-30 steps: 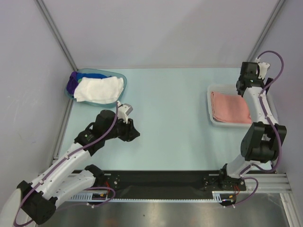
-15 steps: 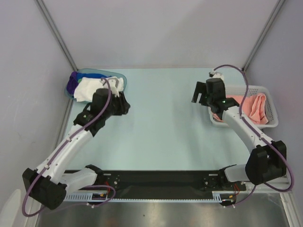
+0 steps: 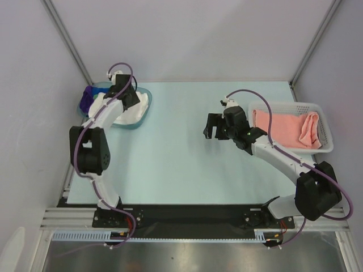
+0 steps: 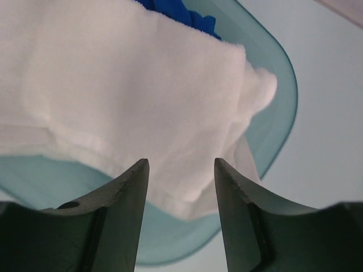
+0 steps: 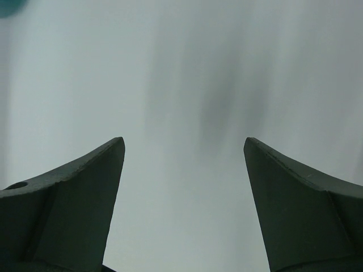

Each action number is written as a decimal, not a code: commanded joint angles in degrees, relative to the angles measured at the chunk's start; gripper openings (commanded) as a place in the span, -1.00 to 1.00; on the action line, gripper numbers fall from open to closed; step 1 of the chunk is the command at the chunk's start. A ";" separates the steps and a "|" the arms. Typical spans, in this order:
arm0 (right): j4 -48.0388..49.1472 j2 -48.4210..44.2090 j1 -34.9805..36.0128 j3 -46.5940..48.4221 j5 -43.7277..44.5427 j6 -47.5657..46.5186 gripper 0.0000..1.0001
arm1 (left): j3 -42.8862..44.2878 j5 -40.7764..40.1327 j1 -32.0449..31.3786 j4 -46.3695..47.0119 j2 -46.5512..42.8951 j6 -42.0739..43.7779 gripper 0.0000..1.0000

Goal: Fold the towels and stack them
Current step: Grab crumpled towel

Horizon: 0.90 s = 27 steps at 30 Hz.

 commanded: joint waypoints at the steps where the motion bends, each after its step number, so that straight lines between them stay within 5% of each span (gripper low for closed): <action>1: 3.33 -0.23 0.38 -0.39 -1.67 0.81 0.81 | 10.75 -2.35 1.01 -3.92 7.95 -1.34 0.12; 6: 2.63 -1.45 0.29 -0.66 -0.52 0.20 0.82 | 16.67 -0.24 2.68 -6.65 17.62 -2.66 0.06; 15: 2.19 -1.37 0.38 -0.83 -0.87 -0.24 0.81 | 17.20 2.84 3.56 -5.34 21.94 -3.36 -0.14; 20: 1.92 -1.46 0.38 -0.75 -0.87 -0.50 0.80 | 16.15 4.60 3.74 -3.85 20.55 -3.45 -0.89; 27: 1.75 -0.93 0.46 -0.31 -1.05 -0.68 0.78 | 14.13 3.46 3.65 -2.35 11.77 -2.57 -1.00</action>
